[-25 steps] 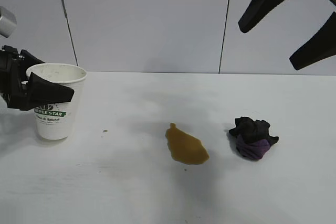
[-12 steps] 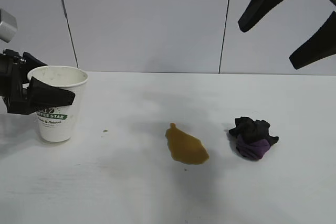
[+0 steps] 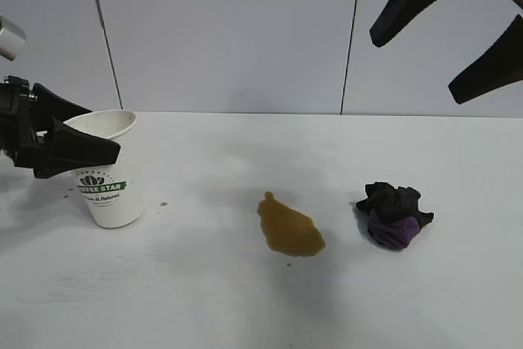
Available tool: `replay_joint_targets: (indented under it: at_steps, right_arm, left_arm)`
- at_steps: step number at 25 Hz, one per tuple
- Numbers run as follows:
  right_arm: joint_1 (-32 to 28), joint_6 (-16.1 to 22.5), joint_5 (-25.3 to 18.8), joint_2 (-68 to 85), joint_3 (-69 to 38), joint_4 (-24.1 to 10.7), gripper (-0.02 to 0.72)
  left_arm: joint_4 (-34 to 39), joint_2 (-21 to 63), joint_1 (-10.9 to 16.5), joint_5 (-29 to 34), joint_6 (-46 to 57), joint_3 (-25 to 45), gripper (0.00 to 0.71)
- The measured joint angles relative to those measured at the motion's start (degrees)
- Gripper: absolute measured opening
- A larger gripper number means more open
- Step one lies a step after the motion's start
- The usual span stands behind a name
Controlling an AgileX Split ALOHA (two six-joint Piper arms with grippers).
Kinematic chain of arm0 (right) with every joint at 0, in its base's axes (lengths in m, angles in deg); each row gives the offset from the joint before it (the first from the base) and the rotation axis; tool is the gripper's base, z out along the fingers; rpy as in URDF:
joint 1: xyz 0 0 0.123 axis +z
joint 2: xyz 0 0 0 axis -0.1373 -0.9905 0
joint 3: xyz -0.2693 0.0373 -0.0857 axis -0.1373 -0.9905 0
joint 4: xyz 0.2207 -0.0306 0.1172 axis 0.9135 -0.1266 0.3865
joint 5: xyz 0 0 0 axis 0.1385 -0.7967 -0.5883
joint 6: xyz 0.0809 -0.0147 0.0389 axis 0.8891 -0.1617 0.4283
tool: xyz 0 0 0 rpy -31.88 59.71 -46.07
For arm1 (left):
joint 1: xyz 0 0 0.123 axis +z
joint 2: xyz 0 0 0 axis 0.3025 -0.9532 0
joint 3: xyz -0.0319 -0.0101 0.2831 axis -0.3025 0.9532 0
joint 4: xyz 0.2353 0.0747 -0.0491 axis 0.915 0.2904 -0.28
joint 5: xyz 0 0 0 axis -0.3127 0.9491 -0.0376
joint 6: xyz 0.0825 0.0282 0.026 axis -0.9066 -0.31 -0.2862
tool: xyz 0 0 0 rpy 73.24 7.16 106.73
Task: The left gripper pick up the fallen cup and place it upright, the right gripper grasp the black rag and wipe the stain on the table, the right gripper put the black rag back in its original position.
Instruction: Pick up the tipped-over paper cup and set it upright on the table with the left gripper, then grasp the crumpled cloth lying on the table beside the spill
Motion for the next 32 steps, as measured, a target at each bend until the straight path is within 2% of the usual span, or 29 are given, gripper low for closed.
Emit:
replay_joint_targets:
  at_steps: [10,17,21,26,29,32]
  right_arm:
    - [0.0,0.0,0.5,0.0,0.0,0.0,0.601]
    - [0.0,0.0,0.7,0.0,0.0,0.0,0.601]
    - [0.0,0.0,0.7,0.0,0.0,0.0,0.601]
    - [0.0,0.0,0.7,0.0,0.0,0.0,0.601]
    - [0.0,0.0,0.7,0.0,0.0,0.0,0.601]
    - [0.0,0.0,0.7,0.0,0.0,0.0,0.601]
  left_arm:
    - [6.3,0.1,0.0,-2.7,3.0,0.0,0.693]
    - [16.3,2.1,0.0,-8.6,13.9,0.0,0.693]
    - [27.1,4.8,0.0,-15.2,30.3,0.0,0.693]
    - [45.0,13.6,0.2,-23.7,63.3,0.0,0.694]
    - [55.7,21.3,2.4,-27.7,82.3,0.0,0.694]
    - [61.3,30.6,7.2,-32.3,99.5,0.0,0.694]
